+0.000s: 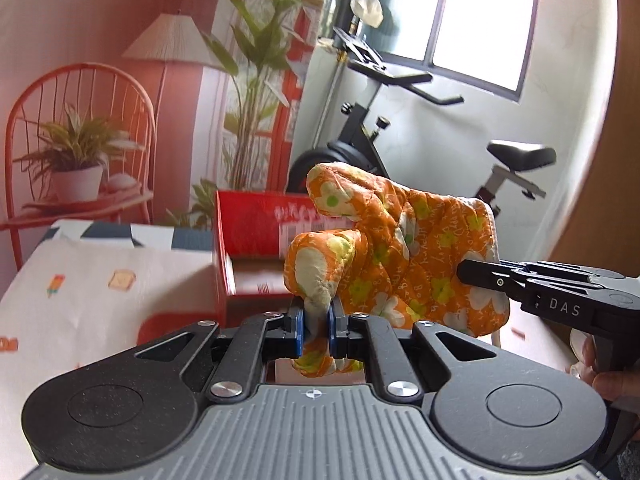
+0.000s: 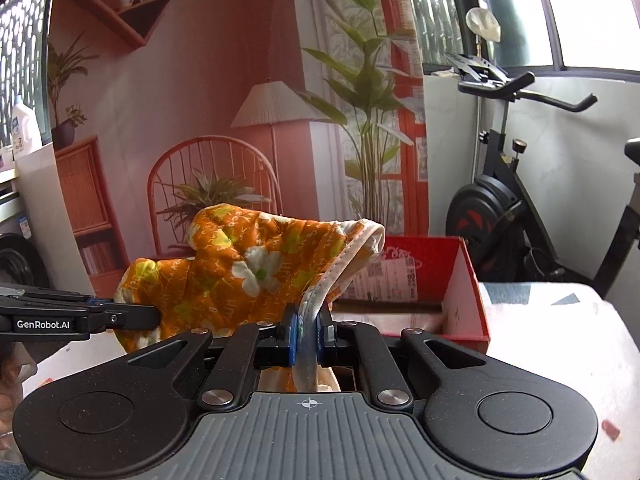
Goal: Organize soft objects
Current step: 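Lift the mitt into the red box and open the left tool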
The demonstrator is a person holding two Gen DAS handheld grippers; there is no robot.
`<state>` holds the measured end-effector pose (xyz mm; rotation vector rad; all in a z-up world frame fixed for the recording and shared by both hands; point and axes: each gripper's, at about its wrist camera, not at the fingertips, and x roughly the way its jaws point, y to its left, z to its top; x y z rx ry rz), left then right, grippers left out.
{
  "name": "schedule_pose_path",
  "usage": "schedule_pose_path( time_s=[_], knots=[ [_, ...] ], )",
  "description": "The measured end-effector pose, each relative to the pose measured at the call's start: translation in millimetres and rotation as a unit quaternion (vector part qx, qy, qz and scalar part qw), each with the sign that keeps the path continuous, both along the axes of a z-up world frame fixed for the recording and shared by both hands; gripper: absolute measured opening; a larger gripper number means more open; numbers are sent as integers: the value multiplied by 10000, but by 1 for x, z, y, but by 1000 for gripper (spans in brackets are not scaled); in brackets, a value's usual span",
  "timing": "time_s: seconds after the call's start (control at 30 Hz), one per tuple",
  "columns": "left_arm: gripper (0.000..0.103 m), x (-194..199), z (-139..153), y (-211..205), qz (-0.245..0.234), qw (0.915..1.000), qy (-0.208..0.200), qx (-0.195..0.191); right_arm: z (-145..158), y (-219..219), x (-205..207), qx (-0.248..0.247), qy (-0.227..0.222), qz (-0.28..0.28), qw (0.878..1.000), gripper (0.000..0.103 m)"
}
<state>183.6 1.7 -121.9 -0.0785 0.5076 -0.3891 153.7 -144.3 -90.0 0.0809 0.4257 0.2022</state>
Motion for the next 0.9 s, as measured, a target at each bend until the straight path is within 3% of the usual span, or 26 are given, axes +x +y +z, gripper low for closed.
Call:
schedule_pose_path(
  time_s=[0.2,0.4,0.5,0.7,0.9],
  knots=[
    [12,50,19,-16,155,9998,-79,-85,29,-12,61,-312,-212,18,9993,8],
    [12,99,9,-35,183,9997,139,-31,20,-33,120,-318,-85,-163,9993,8],
    [12,124,-8,-44,136,9986,492,99,1,-43,146,-386,218,-224,9988,8],
    [12,152,-41,-56,-108,9911,1287,323,-50,-58,178,-320,1320,-400,9899,8],
    [14,155,-55,-59,-349,9863,1506,574,-80,-64,188,-271,2038,-492,9774,8]
  ],
)
